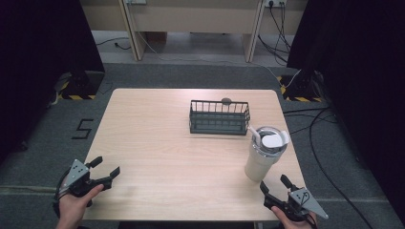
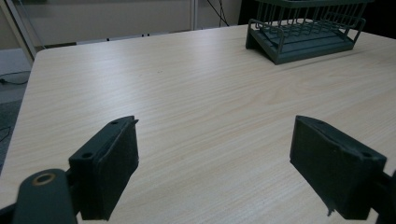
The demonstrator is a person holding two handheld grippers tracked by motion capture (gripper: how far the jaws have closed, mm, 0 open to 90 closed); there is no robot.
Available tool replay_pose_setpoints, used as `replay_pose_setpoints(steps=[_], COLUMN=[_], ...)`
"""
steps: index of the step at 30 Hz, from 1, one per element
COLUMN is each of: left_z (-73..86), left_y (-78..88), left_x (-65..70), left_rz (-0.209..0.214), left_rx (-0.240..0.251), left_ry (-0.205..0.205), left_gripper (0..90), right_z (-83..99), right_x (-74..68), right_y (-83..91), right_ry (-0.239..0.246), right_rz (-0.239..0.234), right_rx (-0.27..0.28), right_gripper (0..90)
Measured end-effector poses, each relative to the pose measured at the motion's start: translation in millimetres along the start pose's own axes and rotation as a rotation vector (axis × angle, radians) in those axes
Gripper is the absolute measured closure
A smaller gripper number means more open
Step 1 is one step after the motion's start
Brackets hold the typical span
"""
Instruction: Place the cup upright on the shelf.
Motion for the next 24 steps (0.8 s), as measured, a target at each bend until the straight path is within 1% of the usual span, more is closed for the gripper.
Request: replay_pose_setpoints(steps=[2,8,9,12,15,18,21,22,23,24], left_z=[0.5,1.7,1.6,2.0,2.8,3.0,3.3,3.3,3.6,3.8], left_y=[-0.6,-1.0,-1.3,-1.6,-2.0,-2.3,-2.3,-2.3,-2.4,-2.6], left_x=[-0.5,-0.8,-0.3,-0.6,-1.2,-1.2,-1.6,-1.6,-1.6,-1.4], left_rz=[-0.002,-0.007,-0.004,-0.005,-0.005,-0.004,-0.006,-0.006,-0.004,-0.004], left_rx=[0.000,-0.011,-0.011,-0.013,-0.017,-0.019,-0.020,-0.020,-0.023,-0.024], left_ry=[0.000,-0.008,-0.007,-0.004,0.002,0.002,0.004,0.004,0.007,0.008], left_gripper=[14.7,14.6,14.6,14.7,14.7,14.7,14.7,14.7,14.7,14.7], right_z=[-2.4,-7.0,-10.0,-13.6,-17.1,-19.6,-20.9,-20.9,-20.1,-20.1], right_x=[0.0,2.4,2.5,1.4,1.9,3.1,4.7,4.7,5.7,6.2], right_y=[1.1,2.8,2.3,0.1,-5.8,-14.0,-22.0,-22.0,-27.5,-30.1], right_ry=[0.009,0.004,0.015,0.025,0.040,0.045,0.046,0.046,0.040,0.045], right_rz=[0.005,0.009,0.012,0.005,0.006,0.000,0.007,0.007,0.010,0.009], right_rx=[0.012,0.026,0.035,0.041,0.040,0.038,0.035,0.035,0.025,0.023], right_gripper=[16.1,15.8,15.7,15.6,15.2,15.1,14.8,14.8,14.6,14.6])
Point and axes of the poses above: each handheld gripper's, and its own axes: y roughly backward along the jaws, z roughly out of its underside, x roughly to its right, the point moved 5 cm from there along -y, roughly forward along the jaws, and after that the axes turned 8 degrees about -z, right-handed, at the moved point
